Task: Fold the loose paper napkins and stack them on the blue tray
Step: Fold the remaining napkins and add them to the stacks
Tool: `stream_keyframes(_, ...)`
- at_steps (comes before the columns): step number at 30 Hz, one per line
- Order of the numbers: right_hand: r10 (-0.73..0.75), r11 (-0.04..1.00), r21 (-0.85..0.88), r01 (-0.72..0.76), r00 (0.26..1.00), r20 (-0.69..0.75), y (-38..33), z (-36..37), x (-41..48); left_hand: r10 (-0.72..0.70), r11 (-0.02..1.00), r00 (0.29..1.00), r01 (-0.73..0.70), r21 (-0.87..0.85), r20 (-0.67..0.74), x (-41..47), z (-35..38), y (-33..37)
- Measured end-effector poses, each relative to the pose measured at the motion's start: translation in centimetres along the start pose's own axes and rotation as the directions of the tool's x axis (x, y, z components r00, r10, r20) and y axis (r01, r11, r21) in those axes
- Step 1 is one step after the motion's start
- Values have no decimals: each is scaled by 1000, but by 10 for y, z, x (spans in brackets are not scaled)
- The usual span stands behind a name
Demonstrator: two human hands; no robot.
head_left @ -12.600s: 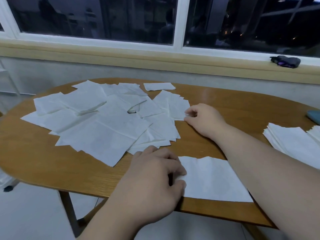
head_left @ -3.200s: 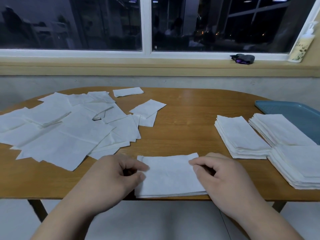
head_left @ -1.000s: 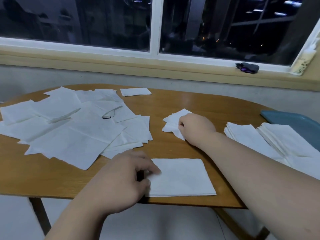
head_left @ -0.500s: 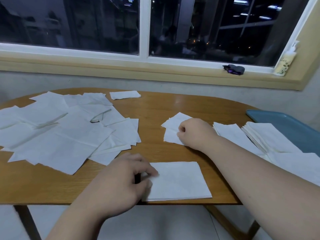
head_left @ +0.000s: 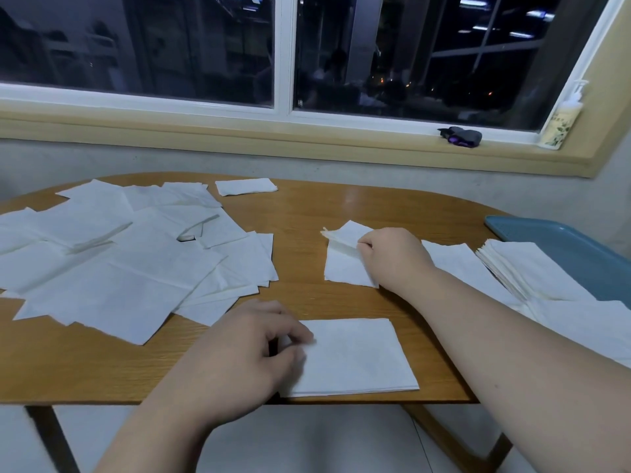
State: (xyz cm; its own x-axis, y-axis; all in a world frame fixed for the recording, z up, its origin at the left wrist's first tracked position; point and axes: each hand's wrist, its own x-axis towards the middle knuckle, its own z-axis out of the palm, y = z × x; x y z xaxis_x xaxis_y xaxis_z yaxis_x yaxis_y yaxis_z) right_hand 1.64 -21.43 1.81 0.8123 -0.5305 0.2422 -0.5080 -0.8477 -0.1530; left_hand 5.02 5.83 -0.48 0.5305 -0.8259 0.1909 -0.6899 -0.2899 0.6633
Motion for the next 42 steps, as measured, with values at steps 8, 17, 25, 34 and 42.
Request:
stream_keyframes(8, 97, 790, 613, 12, 985, -145, -34, -48, -48, -54, 998, 987, 49, -36, -151, 1, -3, 3)
stream_keyframes(17, 95, 106, 993, -55, 994, 45, -54, -61, -144, -268, 915, 930, 163, -368, -253, -3, -9, 24)
stream_keyframes(25, 112, -39, 995, -89, 989, 93, -32, -41, -160, -218, 837, 949, 61, -544, -229, -3, -6, 30)
stream_keyframes(34, 43, 396, 917, -54, 998, 40, -21, -28, -150, -220, 905, 950, 115, -409, -221, -1, -3, 42)
stream_keyframes(42, 39, 539, 839, -76, 997, 66, -5, -30, -149, -245, 913, 954, 167, -372, -175, -1, 0, 32)
